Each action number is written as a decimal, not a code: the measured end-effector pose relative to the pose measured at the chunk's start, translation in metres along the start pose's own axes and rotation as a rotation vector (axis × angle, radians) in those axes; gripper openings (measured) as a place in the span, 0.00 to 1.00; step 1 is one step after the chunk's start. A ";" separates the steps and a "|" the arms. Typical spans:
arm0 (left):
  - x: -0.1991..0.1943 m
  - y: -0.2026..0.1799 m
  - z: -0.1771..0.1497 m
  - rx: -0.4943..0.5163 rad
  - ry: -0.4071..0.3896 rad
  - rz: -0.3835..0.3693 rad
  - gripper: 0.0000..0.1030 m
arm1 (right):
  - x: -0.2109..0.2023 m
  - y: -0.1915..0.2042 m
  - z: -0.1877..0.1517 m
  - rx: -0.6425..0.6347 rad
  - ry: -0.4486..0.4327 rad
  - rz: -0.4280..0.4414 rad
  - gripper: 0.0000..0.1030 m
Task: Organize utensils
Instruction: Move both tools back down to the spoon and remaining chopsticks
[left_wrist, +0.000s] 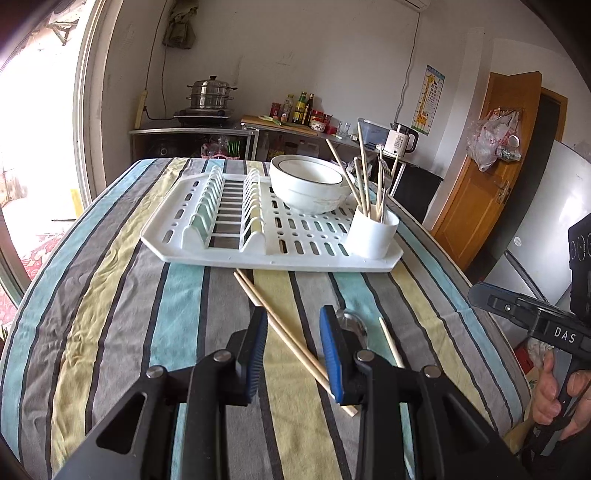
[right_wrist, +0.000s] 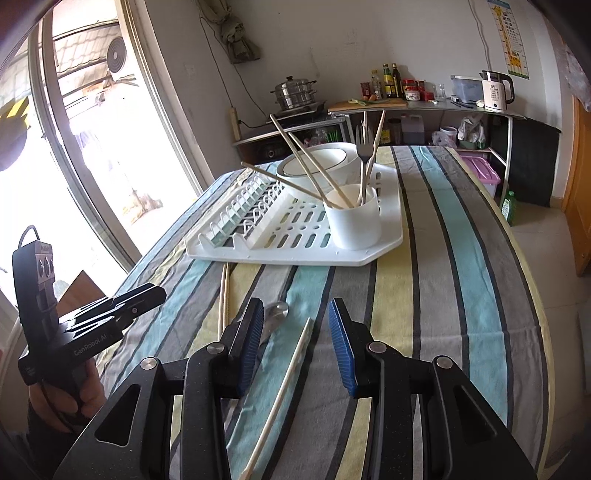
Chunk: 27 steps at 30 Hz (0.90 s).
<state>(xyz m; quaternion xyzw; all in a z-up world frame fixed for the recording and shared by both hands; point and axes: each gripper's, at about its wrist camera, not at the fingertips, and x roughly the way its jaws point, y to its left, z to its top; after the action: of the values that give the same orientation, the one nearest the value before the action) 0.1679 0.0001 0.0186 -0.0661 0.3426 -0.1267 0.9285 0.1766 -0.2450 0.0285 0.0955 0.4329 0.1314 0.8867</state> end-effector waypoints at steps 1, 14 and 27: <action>0.000 0.001 -0.003 -0.004 0.011 0.002 0.30 | 0.004 0.001 -0.002 -0.002 0.018 -0.006 0.36; 0.033 0.028 -0.013 -0.114 0.234 0.008 0.30 | 0.079 -0.003 -0.028 0.067 0.383 -0.038 0.24; 0.080 0.037 0.008 -0.173 0.404 0.041 0.33 | 0.119 0.010 -0.001 0.029 0.557 -0.112 0.24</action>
<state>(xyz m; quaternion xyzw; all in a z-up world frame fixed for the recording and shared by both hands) 0.2388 0.0135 -0.0324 -0.1120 0.5327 -0.0887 0.8341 0.2445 -0.1979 -0.0579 0.0442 0.6662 0.0974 0.7380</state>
